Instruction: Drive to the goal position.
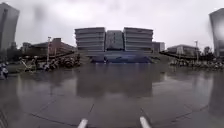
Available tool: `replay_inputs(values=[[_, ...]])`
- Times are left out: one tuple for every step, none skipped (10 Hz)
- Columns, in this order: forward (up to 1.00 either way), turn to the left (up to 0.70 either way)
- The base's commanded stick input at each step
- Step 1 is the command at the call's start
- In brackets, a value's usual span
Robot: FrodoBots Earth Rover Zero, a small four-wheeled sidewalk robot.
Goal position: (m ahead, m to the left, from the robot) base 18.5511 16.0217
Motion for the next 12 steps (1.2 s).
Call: replay_inputs(values=[[0.96,0.00],[0.96,0.00],[0.96,0.00],[0.96,0.00],[0.97,0.00],[0.96,0.00],[0.96,0.00],[0.96,0.00],[0.96,0.00],[0.96,0.00],[0.96,0.00],[0.97,0.00]])
